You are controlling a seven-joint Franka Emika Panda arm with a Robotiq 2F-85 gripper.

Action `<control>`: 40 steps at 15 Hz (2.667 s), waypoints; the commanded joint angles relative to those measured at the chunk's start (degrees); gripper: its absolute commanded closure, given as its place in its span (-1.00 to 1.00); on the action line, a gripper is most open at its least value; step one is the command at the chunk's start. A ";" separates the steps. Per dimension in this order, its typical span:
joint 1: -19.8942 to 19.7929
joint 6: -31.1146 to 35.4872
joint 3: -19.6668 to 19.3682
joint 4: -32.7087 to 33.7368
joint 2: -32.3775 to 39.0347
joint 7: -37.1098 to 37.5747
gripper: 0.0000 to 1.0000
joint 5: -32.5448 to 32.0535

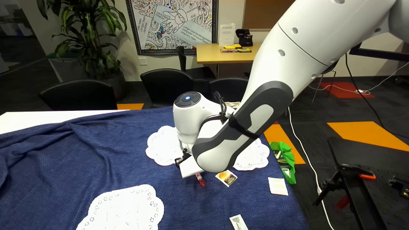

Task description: Place the marker in the mug

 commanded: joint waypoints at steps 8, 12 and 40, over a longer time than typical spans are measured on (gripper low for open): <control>2.83 -0.62 -1.73 -4.18 -5.55 -0.75 0.90 0.89; 6.54 0.02 -4.16 -9.45 -12.90 0.73 0.90 -0.51; 16.79 -17.24 -20.45 1.57 -13.57 53.30 0.90 -38.96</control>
